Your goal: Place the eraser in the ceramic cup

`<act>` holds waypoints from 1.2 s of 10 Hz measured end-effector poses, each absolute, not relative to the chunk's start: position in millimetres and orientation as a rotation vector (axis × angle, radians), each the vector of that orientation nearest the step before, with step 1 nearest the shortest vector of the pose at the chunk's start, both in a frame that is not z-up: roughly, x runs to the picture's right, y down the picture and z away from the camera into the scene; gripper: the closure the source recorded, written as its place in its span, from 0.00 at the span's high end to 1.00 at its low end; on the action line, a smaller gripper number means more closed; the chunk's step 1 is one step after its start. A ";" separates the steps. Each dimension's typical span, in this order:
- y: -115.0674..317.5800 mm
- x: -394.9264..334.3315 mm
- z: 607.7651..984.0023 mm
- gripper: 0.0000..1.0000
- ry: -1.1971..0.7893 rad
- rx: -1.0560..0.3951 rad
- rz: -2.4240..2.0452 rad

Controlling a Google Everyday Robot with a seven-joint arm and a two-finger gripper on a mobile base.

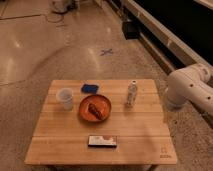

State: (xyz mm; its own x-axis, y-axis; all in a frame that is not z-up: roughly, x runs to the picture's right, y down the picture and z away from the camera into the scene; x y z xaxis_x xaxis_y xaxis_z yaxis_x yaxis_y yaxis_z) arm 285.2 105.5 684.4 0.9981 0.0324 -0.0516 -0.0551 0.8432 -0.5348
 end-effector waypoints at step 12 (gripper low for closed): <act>195.7 163.1 671.5 0.65 -0.037 -0.592 -0.150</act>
